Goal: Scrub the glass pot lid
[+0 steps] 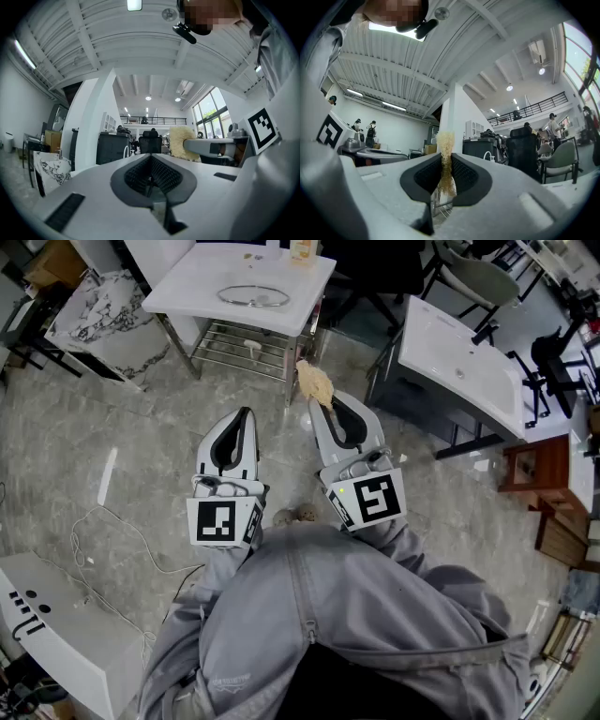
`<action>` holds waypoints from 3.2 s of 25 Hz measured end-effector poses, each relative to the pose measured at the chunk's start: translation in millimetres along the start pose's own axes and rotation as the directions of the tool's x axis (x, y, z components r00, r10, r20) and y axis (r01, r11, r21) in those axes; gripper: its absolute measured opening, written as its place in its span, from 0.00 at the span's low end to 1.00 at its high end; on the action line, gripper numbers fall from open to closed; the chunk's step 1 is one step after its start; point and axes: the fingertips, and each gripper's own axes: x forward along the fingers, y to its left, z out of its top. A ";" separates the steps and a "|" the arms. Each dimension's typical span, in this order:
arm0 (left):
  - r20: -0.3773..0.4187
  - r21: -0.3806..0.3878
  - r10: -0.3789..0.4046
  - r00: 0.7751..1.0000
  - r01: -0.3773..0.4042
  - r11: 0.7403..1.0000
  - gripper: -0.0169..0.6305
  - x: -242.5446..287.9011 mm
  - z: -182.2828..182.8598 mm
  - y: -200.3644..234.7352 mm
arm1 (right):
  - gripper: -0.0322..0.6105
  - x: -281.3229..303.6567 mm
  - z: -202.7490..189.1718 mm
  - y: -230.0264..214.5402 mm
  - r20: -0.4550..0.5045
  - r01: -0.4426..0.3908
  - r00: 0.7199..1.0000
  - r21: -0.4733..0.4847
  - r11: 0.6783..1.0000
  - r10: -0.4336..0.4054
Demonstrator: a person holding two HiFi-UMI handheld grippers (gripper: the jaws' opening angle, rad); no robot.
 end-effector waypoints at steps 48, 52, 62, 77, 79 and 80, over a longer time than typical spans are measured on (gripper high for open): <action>0.060 -0.041 0.106 0.993 -0.104 0.994 0.04 281.1 -32.4 161.4 | 0.12 280.2 -69.1 -168.2 0.017 -0.099 0.995 0.019 0.995 0.099; 0.048 -0.027 0.129 0.991 -0.128 0.991 0.04 298.0 -35.5 169.3 | 0.12 297.5 -77.0 -183.6 0.025 -0.116 0.993 0.044 0.992 0.115; 0.001 -0.007 0.167 0.986 -0.167 0.986 0.04 313.0 -42.8 183.9 | 0.12 315.6 -92.8 -206.6 0.029 -0.108 0.994 0.111 0.988 0.106; -0.011 -0.023 -0.061 0.998 0.061 0.998 0.04 427.0 -57.9 266.0 | 0.12 410.4 -126.4 -247.8 0.026 0.082 0.996 0.101 0.991 -0.085; -0.001 -0.028 -0.105 0.994 0.105 0.994 0.04 449.0 -60.0 291.3 | 0.12 441.5 -132.8 -248.6 0.028 0.108 0.994 0.083 0.991 -0.110; -0.001 -0.038 -0.124 0.992 0.124 0.992 0.04 460.4 -61.8 305.0 | 0.12 457.5 -135.4 -248.8 0.028 0.121 0.992 0.075 0.990 -0.123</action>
